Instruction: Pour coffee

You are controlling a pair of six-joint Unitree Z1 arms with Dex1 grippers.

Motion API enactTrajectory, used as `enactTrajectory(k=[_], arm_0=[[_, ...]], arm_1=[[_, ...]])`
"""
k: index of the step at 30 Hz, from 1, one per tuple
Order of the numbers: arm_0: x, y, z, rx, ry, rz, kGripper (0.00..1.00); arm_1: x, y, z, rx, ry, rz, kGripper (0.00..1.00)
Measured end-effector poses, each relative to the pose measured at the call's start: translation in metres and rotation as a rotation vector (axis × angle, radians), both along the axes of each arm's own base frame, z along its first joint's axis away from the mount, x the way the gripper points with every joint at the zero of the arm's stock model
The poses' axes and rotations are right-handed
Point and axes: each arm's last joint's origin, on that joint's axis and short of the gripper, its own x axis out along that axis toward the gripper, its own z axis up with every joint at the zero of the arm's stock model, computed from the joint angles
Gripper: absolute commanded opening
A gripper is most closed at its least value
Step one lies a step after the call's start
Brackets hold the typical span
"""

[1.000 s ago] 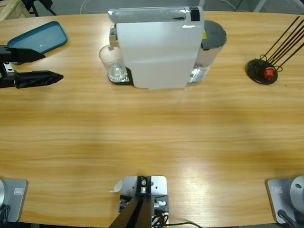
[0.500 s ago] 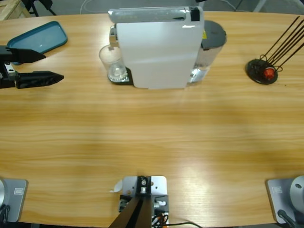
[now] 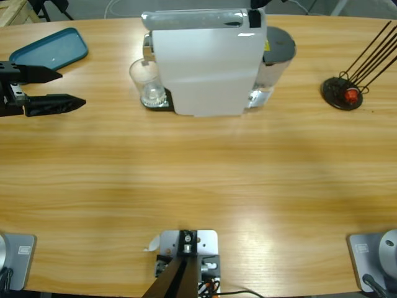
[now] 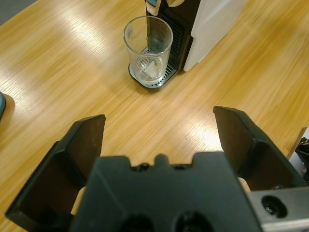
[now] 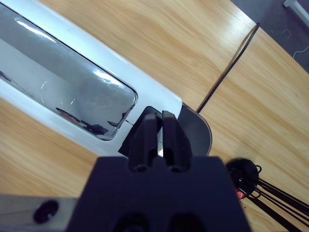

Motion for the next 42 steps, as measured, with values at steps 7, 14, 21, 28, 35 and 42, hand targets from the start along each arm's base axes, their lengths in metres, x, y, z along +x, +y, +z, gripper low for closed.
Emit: enactTrajectory(k=[7, 14, 21, 28, 35, 42], arm_0=[[0.000, 0.000, 0.000, 0.000, 0.000, 0.000, 0.968], [0.000, 0.000, -0.001, 0.001, 0.002, 0.000, 0.968], [-0.001, 0.000, -0.001, 0.002, 0.003, 0.001, 0.968], [-0.001, 0.000, -0.002, 0.003, 0.004, 0.001, 0.968], [-0.002, 0.001, -0.004, 0.006, 0.010, 0.001, 0.968], [-0.002, 0.001, -0.004, 0.006, 0.010, 0.001, 0.968]], arm_1=[[-0.005, 0.002, -0.002, -0.010, 0.013, 0.012, 0.000], [-0.007, 0.004, 0.005, -0.028, -0.030, 0.007, 1.000], [-0.028, -0.016, 0.044, 0.003, -0.115, -0.035, 1.000], [-0.045, -0.024, 0.053, 0.080, -0.049, -0.012, 1.000], [-0.047, -0.023, 0.053, 0.100, -0.015, 0.009, 1.000], [-0.048, -0.023, 0.052, 0.099, -0.003, 0.013, 1.000]])
